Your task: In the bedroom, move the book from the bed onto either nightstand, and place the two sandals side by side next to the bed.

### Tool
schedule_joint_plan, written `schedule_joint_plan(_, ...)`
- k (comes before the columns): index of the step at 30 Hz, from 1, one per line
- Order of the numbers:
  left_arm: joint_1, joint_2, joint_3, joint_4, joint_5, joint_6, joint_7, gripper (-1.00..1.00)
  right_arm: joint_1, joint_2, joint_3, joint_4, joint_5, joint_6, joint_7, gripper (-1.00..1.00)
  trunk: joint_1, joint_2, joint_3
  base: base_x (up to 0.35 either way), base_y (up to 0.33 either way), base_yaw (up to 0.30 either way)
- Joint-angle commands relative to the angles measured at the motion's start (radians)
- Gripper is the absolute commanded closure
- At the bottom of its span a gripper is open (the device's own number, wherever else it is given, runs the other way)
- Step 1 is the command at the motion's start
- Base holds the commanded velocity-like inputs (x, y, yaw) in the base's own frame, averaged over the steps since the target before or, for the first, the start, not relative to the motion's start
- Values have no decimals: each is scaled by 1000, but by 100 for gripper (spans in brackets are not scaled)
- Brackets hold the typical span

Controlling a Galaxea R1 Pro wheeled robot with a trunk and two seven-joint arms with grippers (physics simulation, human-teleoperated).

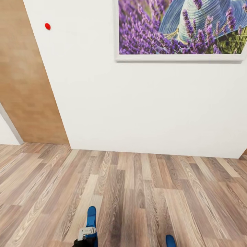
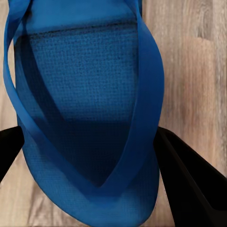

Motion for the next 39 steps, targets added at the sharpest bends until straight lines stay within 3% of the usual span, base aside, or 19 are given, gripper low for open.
schedule_joint_plan(1,-1,0,-2,1,9,-2,-3,100,0,-1,-2,0,-10,7,4,100,0,0,-1,323,0,3)
schedule_joint_plan(15,-1,0,-2,1,8,-2,-4,100,-2,-5,-7,-43,-11,-13,7,100,0,0,-1,273,0,0)
schedule_joint_plan(19,-1,0,-2,1,8,-2,-4,100,-3,-4,-9,-95,-19,-8,7,100,0,0,-1,53,0,0)
schedule_joint_plan(30,-1,0,-2,1,9,-2,-5,100,-3,-3,-9,-101,-28,-18,6,100,0,0,-1,3,0,5)
schedule_joint_plan(39,-1,0,-2,1,9,-2,-5,100,-3,-3,-9,-101,-27,-18,6,100,0,0,-1,54,0,203)
